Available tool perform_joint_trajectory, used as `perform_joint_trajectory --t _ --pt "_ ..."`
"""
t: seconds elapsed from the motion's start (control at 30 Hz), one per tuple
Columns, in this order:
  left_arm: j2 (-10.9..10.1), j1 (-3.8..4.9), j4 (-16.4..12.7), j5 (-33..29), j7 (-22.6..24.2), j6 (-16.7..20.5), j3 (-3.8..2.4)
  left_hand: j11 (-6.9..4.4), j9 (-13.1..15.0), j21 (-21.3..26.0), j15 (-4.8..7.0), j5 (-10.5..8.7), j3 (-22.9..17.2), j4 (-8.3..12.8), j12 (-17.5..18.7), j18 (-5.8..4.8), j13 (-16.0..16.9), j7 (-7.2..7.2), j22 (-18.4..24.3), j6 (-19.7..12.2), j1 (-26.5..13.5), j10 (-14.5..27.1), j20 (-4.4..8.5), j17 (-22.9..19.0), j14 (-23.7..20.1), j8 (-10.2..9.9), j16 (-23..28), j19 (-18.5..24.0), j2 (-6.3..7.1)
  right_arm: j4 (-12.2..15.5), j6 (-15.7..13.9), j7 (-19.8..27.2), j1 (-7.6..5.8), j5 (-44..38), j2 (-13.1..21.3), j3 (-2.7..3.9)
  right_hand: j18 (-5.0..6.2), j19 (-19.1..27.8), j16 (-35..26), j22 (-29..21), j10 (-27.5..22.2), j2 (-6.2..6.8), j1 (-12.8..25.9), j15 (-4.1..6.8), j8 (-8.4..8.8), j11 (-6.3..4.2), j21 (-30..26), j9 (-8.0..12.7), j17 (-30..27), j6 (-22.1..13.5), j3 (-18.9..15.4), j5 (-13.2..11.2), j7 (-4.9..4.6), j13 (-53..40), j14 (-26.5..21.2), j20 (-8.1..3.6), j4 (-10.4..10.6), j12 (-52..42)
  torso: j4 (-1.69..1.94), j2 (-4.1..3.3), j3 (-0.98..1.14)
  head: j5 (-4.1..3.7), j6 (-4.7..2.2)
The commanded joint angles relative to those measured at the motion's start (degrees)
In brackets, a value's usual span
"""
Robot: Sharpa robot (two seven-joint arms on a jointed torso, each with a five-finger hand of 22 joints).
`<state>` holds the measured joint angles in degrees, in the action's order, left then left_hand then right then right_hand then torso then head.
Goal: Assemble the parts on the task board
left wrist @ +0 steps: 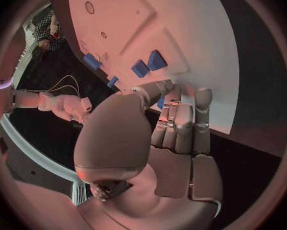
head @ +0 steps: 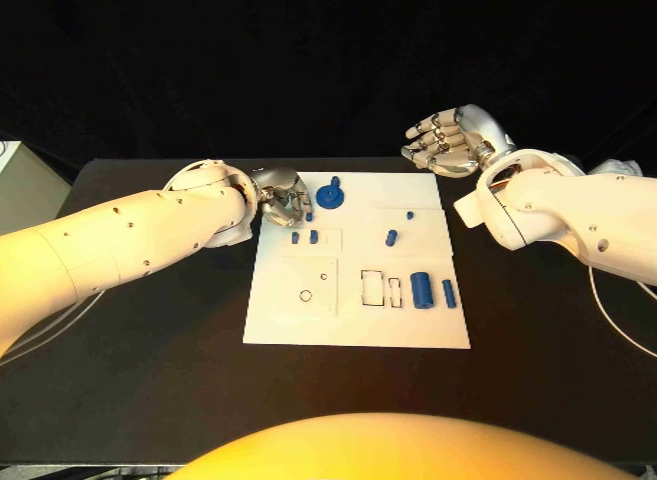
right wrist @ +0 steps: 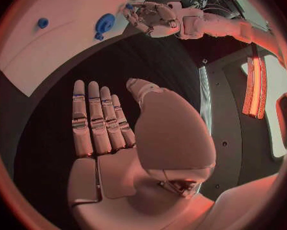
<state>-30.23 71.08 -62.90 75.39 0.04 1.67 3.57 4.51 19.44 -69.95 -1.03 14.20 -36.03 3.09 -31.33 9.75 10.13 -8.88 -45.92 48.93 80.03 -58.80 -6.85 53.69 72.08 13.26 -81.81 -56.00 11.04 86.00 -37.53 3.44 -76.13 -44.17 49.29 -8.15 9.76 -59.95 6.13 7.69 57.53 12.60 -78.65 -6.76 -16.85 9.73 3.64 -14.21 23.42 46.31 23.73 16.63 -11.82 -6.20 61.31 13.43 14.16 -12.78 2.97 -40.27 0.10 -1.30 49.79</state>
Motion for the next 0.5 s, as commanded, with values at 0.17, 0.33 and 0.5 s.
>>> perform_joint_trajectory --t 0.17,0.33,0.5 --pt "-0.6 0.0 -0.3 -0.3 -0.2 1.4 -0.14 -0.26 -0.2 0.0 0.33 0.22 0.3 0.3 -0.4 -0.07 0.6 0.28 0.3 -1.7 -0.2 -0.2 0.18 0.0 0.2 -1.0 -0.4 -0.3 0.15 -0.2 0.7 0.3 0.03 -0.3 0.0 0.01 0.8 0.4 -0.3 -0.3 -0.3 -0.02 0.6 -0.48 0.31 0.29 0.0 0.1 -0.2 -0.6 0.0 0.3 -1.85 0.2 0.0 -0.02 -0.4 0.3 0.05 0.04 -0.04 -0.04 -0.09" --pt "-1.9 0.01 -0.7 -2.6 0.8 4.6 -0.84 0.09 -0.2 1.9 0.14 0.29 0.2 0.2 -0.2 0.62 1.2 -0.04 3.9 -2.4 -0.3 1.1 0.25 -3.7 -2.2 -1.6 0.9 2.6 0.08 -1.2 4.7 -1.1 0.03 -3.0 0.0 0.01 0.9 -1.4 0.3 -1.1 0.2 0.42 -2.0 0.22 -0.34 -0.29 0.6 0.0 -0.8 0.6 1.0 -0.4 -1.1 1.4 2.0 -0.67 -2.9 0.0 -0.03 0.08 -0.04 -0.17 -0.43" --pt "-3.9 0.03 -1.8 -11.7 3.4 7.9 -1.97 1.78 0.3 4.9 -1.23 0.32 -0.1 0.2 0.8 0.84 1.0 -1.34 6.2 -1.2 -0.7 5.2 -0.82 -21.9 -14.9 -0.8 9.0 6.3 0.36 -2.5 9.9 -1.3 0.03 -8.5 0.2 0.01 0.72 -9.6 3.9 0.1 4.3 0.13 -4.7 3.35 -0.96 -2.27 4.8 0.1 0.4 4.0 2.7 -3.7 0.69 2.4 10.1 -4.27 -6.4 -0.9 0.01 0.14 0.0 -0.8 -1.01"
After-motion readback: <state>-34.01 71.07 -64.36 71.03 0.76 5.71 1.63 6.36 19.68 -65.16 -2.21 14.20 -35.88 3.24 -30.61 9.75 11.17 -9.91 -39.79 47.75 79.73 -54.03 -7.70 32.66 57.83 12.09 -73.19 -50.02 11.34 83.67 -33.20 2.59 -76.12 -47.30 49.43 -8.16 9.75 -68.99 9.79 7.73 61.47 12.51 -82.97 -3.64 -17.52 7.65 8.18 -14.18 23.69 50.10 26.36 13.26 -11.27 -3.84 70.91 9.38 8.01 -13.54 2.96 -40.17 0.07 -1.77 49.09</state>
